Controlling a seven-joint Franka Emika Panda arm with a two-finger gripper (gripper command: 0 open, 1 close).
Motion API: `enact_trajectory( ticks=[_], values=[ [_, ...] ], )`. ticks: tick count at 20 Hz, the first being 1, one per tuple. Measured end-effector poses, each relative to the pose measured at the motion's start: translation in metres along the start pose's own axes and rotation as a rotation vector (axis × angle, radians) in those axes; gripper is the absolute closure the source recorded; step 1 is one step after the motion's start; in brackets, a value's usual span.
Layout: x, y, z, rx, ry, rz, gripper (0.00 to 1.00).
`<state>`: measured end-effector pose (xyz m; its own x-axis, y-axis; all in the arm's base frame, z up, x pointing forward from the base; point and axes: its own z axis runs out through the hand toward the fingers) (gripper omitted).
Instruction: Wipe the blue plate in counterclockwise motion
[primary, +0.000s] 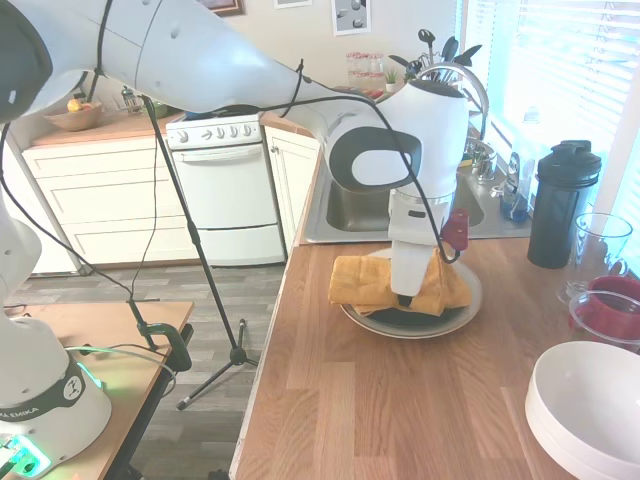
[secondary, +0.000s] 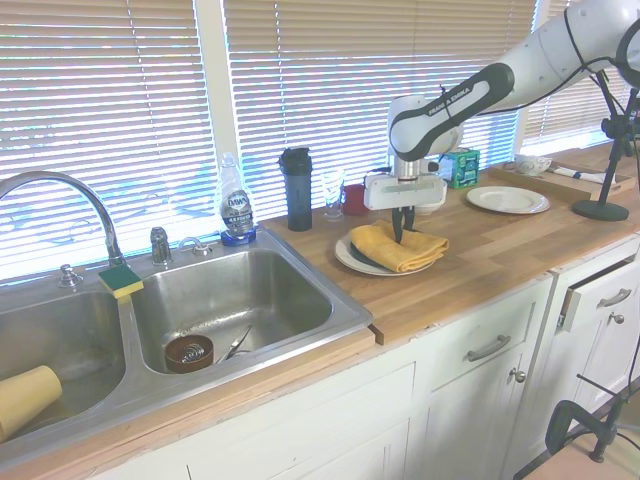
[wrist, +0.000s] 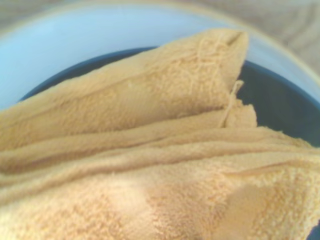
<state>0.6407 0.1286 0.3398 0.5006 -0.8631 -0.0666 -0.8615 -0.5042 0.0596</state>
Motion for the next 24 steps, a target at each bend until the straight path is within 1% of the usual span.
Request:
enact_trajectory(
  ticks=[5,10,13,20,24],
  values=[
    [-0.001,-0.026,-0.003,-0.024,-0.010,-0.016,1.00],
    [-0.023,-0.050,-0.006,-0.037,-0.003,-0.046,1.00],
    [-0.039,-0.060,-0.010,-0.034,0.011,-0.059,1.00],
    [-0.083,-0.069,-0.011,-0.023,0.067,-0.096,1.00],
    [-0.090,-0.055,-0.002,-0.002,0.079,-0.099,1.00]
  ],
)
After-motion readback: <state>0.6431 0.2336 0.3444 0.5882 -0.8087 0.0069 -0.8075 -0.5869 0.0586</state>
